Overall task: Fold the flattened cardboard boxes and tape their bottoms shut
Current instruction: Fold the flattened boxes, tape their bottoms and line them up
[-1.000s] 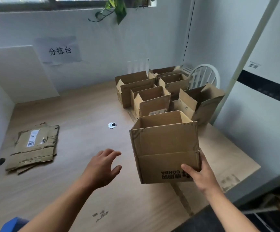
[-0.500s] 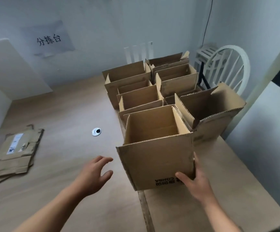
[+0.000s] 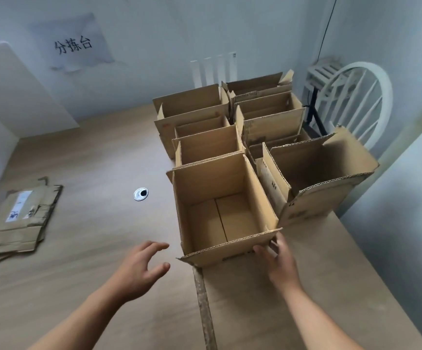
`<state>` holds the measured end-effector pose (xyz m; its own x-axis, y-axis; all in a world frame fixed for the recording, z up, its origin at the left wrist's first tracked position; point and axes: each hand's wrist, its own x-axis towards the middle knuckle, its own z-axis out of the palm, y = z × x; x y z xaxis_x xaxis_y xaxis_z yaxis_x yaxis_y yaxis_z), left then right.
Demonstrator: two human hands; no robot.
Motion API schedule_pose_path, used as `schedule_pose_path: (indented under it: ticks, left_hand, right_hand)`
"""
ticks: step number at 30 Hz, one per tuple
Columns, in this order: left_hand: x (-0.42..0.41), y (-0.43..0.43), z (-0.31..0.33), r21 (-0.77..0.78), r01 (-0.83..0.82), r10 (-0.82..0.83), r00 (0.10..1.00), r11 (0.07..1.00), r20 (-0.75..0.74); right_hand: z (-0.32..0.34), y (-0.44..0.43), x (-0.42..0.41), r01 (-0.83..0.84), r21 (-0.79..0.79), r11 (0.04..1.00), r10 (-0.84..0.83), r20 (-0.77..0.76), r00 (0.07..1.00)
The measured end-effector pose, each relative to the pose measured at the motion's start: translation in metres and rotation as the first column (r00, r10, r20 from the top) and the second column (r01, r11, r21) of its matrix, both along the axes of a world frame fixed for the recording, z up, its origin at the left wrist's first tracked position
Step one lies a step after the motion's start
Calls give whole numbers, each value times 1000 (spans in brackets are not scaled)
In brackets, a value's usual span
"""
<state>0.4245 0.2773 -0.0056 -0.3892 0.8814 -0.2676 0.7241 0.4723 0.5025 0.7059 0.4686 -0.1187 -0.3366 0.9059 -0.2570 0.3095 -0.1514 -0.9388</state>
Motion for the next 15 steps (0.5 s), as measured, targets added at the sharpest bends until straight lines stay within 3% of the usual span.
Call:
schedule_pose_path:
  ticks: [4,8,15]
  left_hand:
    - [-1,-16,-7,-28,-35,36,999,999,37]
    - [-9,-35,-23,-53,-151,148,988,987,-43]
    - [-22,-91,-6,-47,-158,148,974,986,-170]
  right_hand:
    - [3,-12,1,31,-17,999,-30,99,995]
    - [12,-41,5,54,54,997,-70,366,928]
    - [70,-119,-29,-333,143,932,196,573,795]
